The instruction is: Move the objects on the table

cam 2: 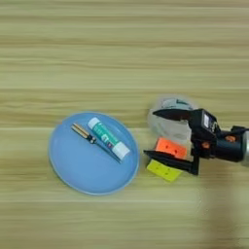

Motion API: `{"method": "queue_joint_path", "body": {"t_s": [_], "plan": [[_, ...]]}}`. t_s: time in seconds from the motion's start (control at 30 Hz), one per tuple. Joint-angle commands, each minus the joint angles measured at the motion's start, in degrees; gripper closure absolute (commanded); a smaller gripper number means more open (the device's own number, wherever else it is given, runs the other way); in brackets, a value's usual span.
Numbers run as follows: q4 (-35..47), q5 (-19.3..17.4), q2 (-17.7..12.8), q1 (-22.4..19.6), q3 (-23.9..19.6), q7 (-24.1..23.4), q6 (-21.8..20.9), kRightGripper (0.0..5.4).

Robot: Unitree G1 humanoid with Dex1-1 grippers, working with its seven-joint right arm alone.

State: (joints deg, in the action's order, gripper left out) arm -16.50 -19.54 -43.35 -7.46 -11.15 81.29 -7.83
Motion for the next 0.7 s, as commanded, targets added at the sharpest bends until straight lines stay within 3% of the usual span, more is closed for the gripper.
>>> {"method": "queue_joint_path", "body": {"t_s": [0.03, 0.2, 0.33, 0.47, 0.57, 0.7], "plan": [[12.3, -0.3, -0.5, -0.9, 0.4, -6.9, 5.1, 0.02], [20.6, 2.5, 1.9, -0.4, 3.7, -14.8, 13.4, 0.02], [25.6, 2.3, 3.0, 0.4, 4.4, -19.2, 19.6, 0.02], [30.6, 1.7, 3.2, 2.9, 4.7, -20.9, 22.7, 0.02], [34.0, 4.1, 3.7, 5.4, 5.4, -23.8, 23.6, 0.02], [36.6, 5.9, 3.2, 7.7, 8.1, -25.5, 28.2, 0.02]]}}
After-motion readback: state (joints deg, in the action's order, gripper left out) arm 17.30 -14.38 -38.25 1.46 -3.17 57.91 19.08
